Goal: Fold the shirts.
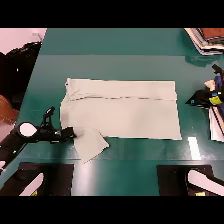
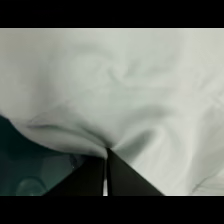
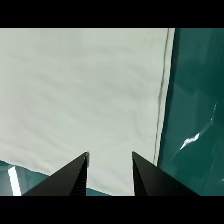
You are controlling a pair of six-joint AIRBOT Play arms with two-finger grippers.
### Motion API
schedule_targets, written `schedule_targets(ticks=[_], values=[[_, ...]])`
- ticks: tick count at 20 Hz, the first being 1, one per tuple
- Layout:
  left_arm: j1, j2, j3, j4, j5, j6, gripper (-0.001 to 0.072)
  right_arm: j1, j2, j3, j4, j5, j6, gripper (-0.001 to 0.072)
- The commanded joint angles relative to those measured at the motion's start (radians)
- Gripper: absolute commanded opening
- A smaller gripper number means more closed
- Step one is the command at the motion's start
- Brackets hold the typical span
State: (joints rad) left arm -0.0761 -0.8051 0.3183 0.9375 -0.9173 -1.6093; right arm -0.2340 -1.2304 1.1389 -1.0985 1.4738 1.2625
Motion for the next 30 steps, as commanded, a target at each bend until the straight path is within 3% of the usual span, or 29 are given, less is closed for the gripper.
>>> schedule_targets(ticks=[1,4,11,17,23,25,26,27,30], values=[[-0.014,0.002,0.01,-0.031,-0.002,-0.004,0.0027,-0.074,0.001,-0.004,-0.029,0.072,-0.008,0.032],[-0.014,0.002,0.066,-0.031,-0.053,0.047,0.0028,-0.157,0.023,-0.122,-0.128,0.065,-0.007,0.0319],[-0.014,0.002,0.126,-0.033,-0.052,0.073,0.0027,-0.238,-0.027,-0.455,-0.099,-0.081,-0.007,0.034],[-0.014,0.002,0.126,-0.033,-0.052,0.072,0.0028,-0.223,-0.056,-0.485,-0.069,-0.075,-0.008,0.0341],[-0.014,0.002,0.126,-0.045,-0.071,0.073,0.0028,-0.09,-0.02,-0.486,-0.082,-0.088,-0.008,0.0339],[-0.014,0.002,0.126,-0.044,-0.076,0.075,0.0027,-0.061,-0.019,-0.486,-0.082,-0.084,-0.008,0.0298],[-0.014,0.002,0.126,-0.044,-0.08,0.08,0.0027,-0.052,-0.019,-0.486,-0.082,-0.081,-0.008,0.0195],[-0.014,0.003,0.126,-0.043,-0.094,0.081,0.0026,-0.044,-0.019,-0.486,-0.082,-0.075,-0.021,0.0014],[-0.014,0.025,0.126,-0.036,-0.188,0.079,0.0025,-0.034,0.021,-0.485,-0.083,-0.041,-0.035,0.0015]])
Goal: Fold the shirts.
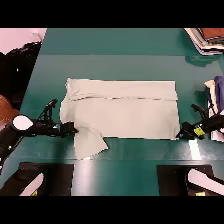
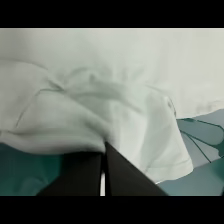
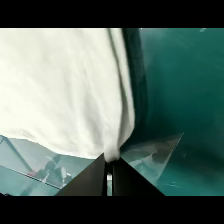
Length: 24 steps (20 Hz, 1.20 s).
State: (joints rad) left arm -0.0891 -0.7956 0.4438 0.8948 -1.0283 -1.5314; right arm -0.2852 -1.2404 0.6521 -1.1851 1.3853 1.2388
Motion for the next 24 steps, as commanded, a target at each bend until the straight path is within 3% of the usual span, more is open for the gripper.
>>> schedule_targets(ticks=[1,5,8,13,19,24], values=[[-0.001,0.06,0.001,0.013,-0.111,-0.011,0.0025,0.014,0.071,0.002,0.003,0.063,-0.011,0.0015],[-0.001,0.289,0.003,0.032,-0.183,-0.144,0.0025,-0.027,0.292,0.003,0.008,0.081,0.013,0.0014],[-0.001,0.284,0.094,0.052,-0.132,-0.142,0.0025,0.0,0.32,0.093,0.01,0.055,0.06,0.0014],[0.0,0.012,0.351,0.2,0.024,-0.083,0.0026,0.158,0.122,0.391,0.005,-0.038,0.09,0.0014],[0.0,-0.427,0.656,0.221,0.178,-0.053,0.0027,0.192,-0.188,0.681,0.007,-0.083,0.116,0.0014],[0.0,-0.649,0.798,0.22,0.255,-0.032,0.0028,0.192,-0.395,0.883,0.017,-0.077,0.116,0.0015]])
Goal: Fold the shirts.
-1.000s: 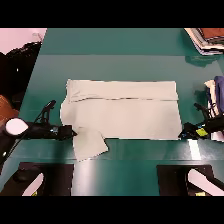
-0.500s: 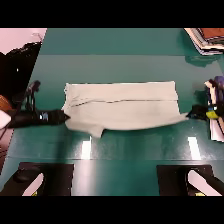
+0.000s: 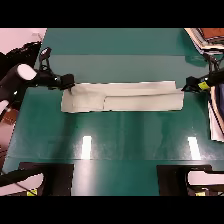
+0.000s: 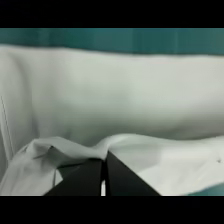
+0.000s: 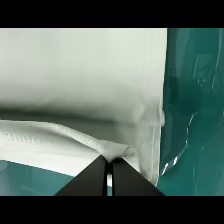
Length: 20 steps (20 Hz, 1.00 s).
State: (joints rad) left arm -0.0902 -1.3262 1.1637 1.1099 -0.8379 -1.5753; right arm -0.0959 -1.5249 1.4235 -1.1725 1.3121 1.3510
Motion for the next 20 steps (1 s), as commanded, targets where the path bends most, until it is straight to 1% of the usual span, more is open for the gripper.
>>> schedule_targets(ticks=[1,2,3,4,5,8,10,11,12,15,17,20], values=[[0.001,-0.135,0.088,0.005,0.087,0.006,0.003,0.003,-0.147,0.156,0.005,-0.003,0.003,0.002],[0.001,-0.141,0.09,0.005,0.105,-0.008,0.0095,0.003,-0.181,0.198,0.016,-0.003,0.003,0.0138],[0.0,-0.141,0.09,0.004,0.119,-0.016,0.0381,0.0,-0.21,0.236,0.056,-0.001,0.003,0.0343],[0.001,-0.14,0.093,0.0,0.121,-0.019,0.0529,-0.013,-0.237,0.274,0.101,0.01,0.002,0.0387],[0.002,-0.14,0.103,0.001,0.1,-0.018,0.0524,-0.027,-0.26,0.315,0.138,0.042,0.002,0.0387],[0.001,-0.14,0.172,0.0,-0.026,-0.008,0.0516,-0.081,-0.29,0.367,0.152,0.144,-0.043,0.0385],[0.001,-0.14,0.205,-0.019,-0.106,0.049,0.0059,-0.14,-0.29,0.329,0.152,0.183,-0.055,0.0385],[0.001,-0.14,0.206,-0.046,-0.115,0.072,0.0028,-0.168,-0.29,0.299,0.154,0.187,-0.055,0.0386],[-0.001,-0.14,0.203,-0.07,-0.117,0.076,0.0029,-0.195,-0.29,0.259,0.171,0.188,-0.077,0.0386],[-0.039,-0.141,0.203,-0.078,-0.113,0.076,0.0028,-0.237,-0.305,0.153,0.264,0.183,-0.159,0.0387],[-0.077,-0.141,0.203,-0.078,-0.112,0.076,0.0028,-0.232,-0.339,0.121,0.297,0.193,-0.166,0.0386],[-0.127,-0.147,0.203,-0.079,-0.068,0.071,0.0028,-0.184,-0.392,0.116,0.317,0.185,-0.167,0.0386]])
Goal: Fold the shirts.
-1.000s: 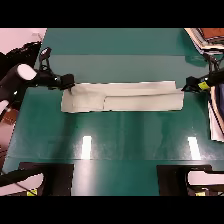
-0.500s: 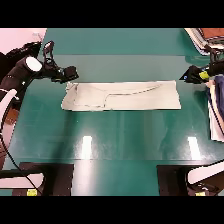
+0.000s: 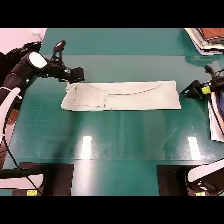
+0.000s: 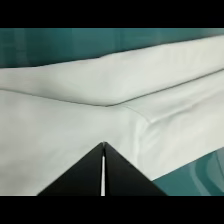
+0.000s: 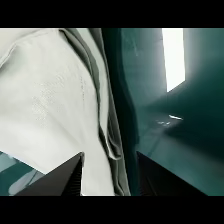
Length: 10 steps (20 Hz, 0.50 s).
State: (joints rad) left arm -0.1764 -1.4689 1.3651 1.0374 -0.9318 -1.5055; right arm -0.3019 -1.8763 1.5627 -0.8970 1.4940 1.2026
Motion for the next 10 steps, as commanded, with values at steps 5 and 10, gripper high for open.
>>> schedule_targets(ticks=[5,10], values=[[-0.113,-0.05,0.003,-0.066,0.067,-0.024,0.0028,0.102,-0.066,-0.024,0.043,-0.043,-0.026,0.0379],[-0.182,-0.142,0.053,-0.101,0.12,-0.024,0.0027,0.1,-0.01,-0.024,0.042,-0.025,-0.063,0.0015]])
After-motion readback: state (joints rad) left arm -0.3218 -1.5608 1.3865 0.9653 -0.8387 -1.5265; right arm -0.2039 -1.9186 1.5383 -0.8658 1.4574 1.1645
